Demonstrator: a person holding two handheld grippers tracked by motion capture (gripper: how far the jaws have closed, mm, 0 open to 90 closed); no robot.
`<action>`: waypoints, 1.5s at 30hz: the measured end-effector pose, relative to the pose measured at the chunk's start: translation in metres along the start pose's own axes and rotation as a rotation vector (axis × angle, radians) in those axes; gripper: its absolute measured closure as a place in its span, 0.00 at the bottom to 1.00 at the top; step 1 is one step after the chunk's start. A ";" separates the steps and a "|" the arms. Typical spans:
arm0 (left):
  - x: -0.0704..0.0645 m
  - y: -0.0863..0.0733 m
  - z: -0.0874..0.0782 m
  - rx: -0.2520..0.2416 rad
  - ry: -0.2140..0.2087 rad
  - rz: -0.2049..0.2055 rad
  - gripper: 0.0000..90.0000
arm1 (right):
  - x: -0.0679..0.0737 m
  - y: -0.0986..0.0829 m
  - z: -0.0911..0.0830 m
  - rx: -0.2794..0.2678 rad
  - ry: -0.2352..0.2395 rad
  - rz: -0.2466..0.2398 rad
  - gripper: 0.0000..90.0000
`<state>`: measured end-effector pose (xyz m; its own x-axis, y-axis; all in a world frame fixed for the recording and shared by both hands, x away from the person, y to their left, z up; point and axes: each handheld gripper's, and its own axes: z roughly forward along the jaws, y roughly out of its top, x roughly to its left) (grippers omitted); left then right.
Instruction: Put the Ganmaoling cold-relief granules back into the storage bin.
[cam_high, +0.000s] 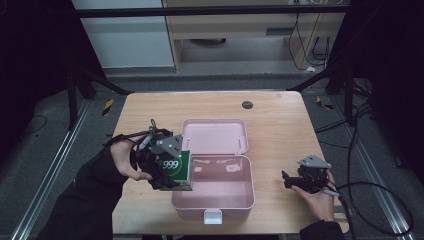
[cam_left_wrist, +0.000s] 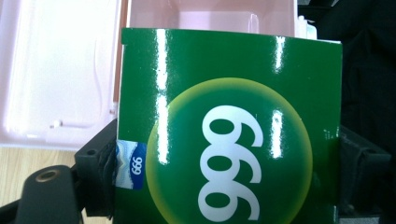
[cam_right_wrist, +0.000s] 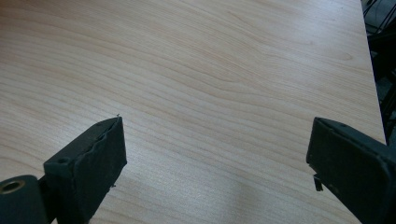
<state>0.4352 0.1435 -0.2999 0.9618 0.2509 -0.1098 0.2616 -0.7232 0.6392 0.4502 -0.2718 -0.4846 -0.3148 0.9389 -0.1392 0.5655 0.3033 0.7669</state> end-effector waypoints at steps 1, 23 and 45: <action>0.000 0.001 0.001 0.000 -0.002 0.001 0.16 | 0.000 0.000 0.000 0.001 -0.001 -0.001 0.06; 0.003 0.014 0.043 0.043 -0.026 0.016 0.16 | 0.002 -0.001 0.002 0.007 0.002 -0.014 0.05; 0.007 -0.012 0.083 -0.005 -0.022 -0.101 0.16 | 0.002 -0.001 0.003 0.016 0.000 -0.030 0.05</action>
<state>0.4460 0.1005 -0.3718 0.9322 0.3081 -0.1901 0.3566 -0.6918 0.6278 0.4513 -0.2694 -0.4880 -0.3317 0.9294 -0.1617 0.5682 0.3337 0.7522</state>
